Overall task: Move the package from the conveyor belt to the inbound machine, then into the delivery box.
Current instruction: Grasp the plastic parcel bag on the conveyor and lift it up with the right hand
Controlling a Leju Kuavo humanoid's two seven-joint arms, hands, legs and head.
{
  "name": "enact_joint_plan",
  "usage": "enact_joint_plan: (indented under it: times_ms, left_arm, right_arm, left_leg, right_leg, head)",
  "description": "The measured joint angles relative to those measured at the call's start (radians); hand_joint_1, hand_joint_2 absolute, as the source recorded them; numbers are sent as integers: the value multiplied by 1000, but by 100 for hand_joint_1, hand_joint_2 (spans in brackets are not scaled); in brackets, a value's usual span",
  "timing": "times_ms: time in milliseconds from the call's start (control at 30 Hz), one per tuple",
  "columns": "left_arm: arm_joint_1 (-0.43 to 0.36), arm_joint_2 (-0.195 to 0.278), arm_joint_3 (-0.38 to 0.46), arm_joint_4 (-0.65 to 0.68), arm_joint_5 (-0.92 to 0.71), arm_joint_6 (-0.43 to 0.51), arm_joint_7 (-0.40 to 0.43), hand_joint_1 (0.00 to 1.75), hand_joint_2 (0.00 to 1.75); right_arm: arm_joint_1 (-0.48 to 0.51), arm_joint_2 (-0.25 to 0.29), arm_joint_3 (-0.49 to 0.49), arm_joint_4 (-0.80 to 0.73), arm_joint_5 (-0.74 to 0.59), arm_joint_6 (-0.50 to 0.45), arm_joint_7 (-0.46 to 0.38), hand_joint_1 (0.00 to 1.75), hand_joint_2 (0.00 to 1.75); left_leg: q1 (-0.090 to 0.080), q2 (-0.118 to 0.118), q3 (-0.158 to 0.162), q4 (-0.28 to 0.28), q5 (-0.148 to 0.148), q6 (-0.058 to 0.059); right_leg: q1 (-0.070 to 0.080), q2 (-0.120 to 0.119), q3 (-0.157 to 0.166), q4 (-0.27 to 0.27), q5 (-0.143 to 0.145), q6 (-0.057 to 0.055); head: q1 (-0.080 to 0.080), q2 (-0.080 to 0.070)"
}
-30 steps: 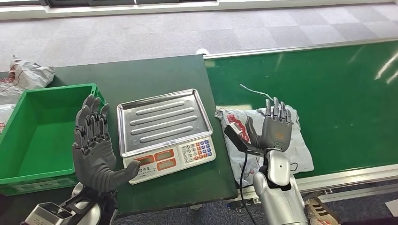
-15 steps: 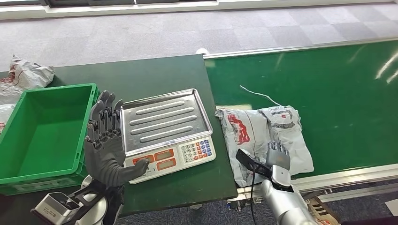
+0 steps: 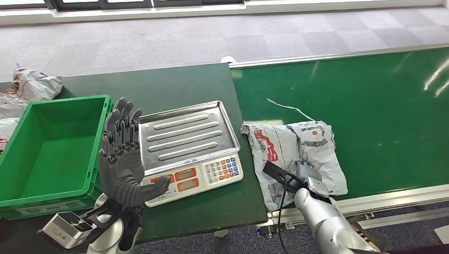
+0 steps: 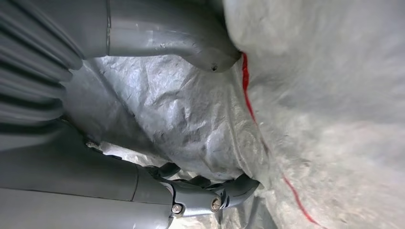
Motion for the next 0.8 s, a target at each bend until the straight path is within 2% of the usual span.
enact_joint_plan:
  times_ms: [133,333,800]
  left_arm:
    - [-12,0,0,6,6,-2,0,0,175]
    - [-19,2,0,5,7,-2,0,0,175]
    - [-20,5,0,5,7,0,0,0,175]
  right_arm:
    - [-13,-5,-46,10,-62,115,-117,0,175]
    - [-15,-11,-104,11,-118,136,-237,0,175]
    - [-17,-11,-144,16,-130,137,-264,0,175]
  left_leg:
    - [0,3,4,0,-1,0]
    - [1,11,3,-1,-5,-1]
    - [1,12,10,-1,-6,-1]
  right_leg:
    - [1,3,4,0,0,0]
    - [1,9,7,0,-1,-2]
    - [1,9,14,-1,-2,-2]
  head:
    - [0,0]
    - [0,0]
    - [0,0]
